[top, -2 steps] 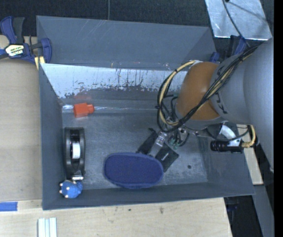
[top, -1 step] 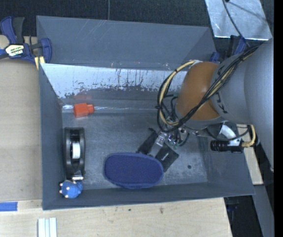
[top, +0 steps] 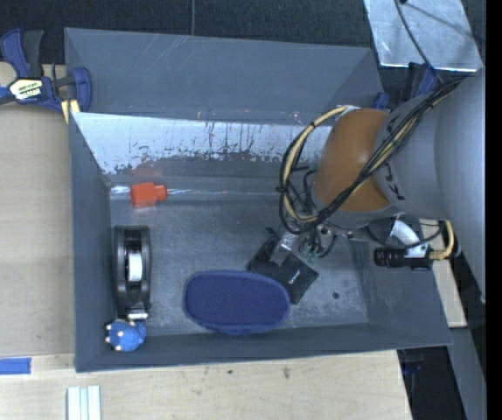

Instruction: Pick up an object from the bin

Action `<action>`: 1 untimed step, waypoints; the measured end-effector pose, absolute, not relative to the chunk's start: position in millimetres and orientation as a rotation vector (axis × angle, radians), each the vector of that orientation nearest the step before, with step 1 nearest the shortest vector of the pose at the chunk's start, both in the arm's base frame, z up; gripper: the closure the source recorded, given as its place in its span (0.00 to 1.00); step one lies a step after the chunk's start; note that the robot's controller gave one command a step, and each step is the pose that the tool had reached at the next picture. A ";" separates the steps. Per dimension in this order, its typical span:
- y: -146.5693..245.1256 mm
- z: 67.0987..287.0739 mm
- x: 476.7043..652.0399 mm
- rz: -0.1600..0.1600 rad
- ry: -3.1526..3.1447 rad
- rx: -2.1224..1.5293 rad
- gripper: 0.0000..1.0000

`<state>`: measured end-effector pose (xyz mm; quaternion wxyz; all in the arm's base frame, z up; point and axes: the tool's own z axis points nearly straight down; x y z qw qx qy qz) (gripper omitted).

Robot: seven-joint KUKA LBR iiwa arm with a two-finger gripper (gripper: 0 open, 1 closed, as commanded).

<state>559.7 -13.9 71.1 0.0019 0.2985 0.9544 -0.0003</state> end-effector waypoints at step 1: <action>-14.7 98.4 561.2 0.002 2.994 0.931 1.00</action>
Offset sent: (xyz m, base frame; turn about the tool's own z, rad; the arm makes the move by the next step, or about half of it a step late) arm 0.0001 -0.0002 0.0253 0.0000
